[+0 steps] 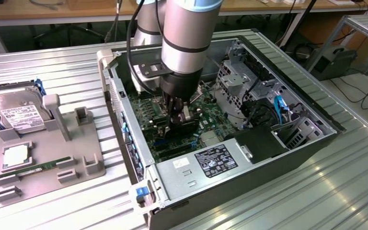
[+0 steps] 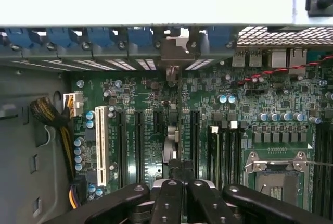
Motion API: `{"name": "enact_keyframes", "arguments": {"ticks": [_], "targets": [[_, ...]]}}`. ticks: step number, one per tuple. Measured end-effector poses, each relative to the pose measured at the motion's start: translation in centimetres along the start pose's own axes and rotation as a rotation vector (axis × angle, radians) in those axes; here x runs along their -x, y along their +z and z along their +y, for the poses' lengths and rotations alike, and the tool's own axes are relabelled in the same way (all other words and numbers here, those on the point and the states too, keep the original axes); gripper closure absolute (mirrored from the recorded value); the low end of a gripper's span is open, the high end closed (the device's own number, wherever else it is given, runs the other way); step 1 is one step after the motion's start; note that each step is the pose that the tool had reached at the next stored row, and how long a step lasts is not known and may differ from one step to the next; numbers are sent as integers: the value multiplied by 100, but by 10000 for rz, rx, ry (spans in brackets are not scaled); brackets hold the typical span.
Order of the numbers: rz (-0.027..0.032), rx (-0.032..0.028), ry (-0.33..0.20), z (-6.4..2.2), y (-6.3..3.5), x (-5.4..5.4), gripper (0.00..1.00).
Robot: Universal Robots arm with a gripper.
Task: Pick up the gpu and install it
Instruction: 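Press down on the gpu until it lock into place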
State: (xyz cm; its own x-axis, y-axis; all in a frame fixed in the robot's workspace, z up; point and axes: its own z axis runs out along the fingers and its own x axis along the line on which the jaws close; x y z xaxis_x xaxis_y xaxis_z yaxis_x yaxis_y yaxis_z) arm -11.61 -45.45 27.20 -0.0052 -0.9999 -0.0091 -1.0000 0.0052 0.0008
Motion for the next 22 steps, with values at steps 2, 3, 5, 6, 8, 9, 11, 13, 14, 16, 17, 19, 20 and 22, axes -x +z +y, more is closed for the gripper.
{"name": "enact_keyframes", "arguments": {"ticks": [2, 3, 5, 6, 8, 9, 11, 13, 14, 16, 17, 19, 20, 22], "targets": [[0, -1, -10, 15, 0, -7, 89], [0, -1, -10, 21, 0, -7, 89], [1, -2, -10, 29, 0, -7, 89], [0, -2, -11, 28, 0, -6, 89], [0, -4, -10, 30, 0, -5, 89], [0, -4, -10, 32, 0, -5, 89], [-1, -2, -9, 32, -12, -4, 89], [-1, 6, -9, 33, -74, -3, 89], [2, 13, -9, 33, -103, -3, 89], [-2, 13, -10, 32, -115, 2, 89], [-2, 14, -9, 33, -115, 7, 89], [-8, 15, -9, 36, -110, 24, 89], [-17, 13, -9, 39, -101, 30, 89], [-22, 14, -9, 54, -78, 34, 89]]}}
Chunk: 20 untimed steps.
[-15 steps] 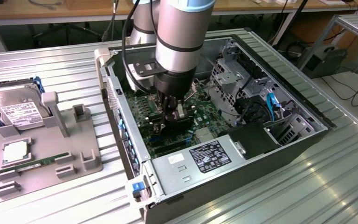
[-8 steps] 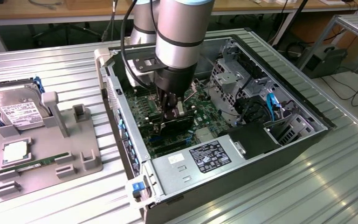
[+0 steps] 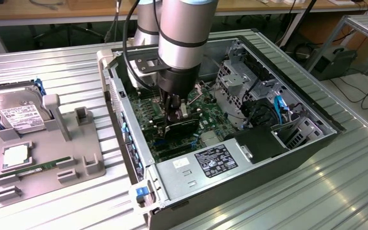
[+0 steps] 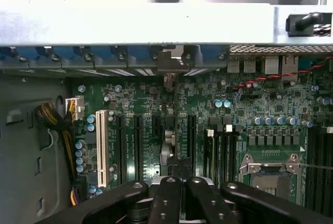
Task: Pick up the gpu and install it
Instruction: 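Press down on the gpu until it lock into place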
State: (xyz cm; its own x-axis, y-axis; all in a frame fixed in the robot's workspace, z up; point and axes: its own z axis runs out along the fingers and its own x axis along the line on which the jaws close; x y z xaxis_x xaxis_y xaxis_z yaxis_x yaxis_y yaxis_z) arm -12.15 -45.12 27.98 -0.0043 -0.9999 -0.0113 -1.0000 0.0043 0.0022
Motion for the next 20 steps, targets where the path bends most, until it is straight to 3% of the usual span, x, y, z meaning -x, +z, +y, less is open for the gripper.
{"name": "enact_keyframes", "arguments": {"ticks": [11, 17, 20], "targets": [[1, 1, 0, 45, 91, 0, 89], [1, 54, 0, 38, -160, 3, 89], [-1, 68, 1, 35, -196, 3, 89]]}}
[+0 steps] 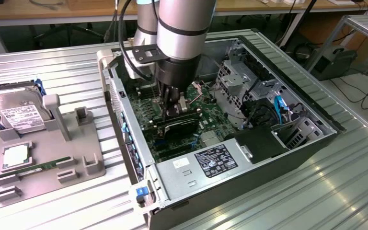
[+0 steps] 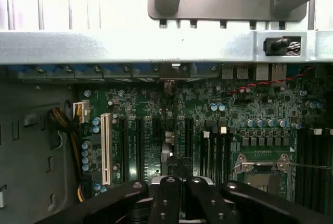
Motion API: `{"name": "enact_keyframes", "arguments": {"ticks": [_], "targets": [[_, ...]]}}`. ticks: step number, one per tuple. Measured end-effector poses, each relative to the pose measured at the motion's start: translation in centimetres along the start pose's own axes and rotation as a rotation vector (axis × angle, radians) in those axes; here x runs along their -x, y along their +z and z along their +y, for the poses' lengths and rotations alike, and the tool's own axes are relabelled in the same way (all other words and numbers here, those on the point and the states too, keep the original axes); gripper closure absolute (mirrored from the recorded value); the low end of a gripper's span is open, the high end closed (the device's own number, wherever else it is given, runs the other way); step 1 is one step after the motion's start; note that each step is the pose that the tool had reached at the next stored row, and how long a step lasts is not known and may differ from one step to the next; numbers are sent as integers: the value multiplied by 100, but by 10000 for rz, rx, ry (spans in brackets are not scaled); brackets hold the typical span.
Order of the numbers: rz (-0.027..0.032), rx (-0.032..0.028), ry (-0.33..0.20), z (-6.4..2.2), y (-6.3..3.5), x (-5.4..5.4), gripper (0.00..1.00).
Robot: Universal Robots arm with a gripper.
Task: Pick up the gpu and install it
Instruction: 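Press down on the gpu until it lock into place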
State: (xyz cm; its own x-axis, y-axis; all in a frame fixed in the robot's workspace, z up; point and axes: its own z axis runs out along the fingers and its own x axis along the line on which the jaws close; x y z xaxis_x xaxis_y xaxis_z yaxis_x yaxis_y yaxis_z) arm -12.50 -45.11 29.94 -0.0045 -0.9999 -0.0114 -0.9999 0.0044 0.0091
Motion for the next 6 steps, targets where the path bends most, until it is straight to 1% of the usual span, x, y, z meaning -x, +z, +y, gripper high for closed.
{"name": "enact_keyframes", "arguments": {"ticks": [6], "targets": [[1, 1, 0, 0, -1, 0, 89]]}}
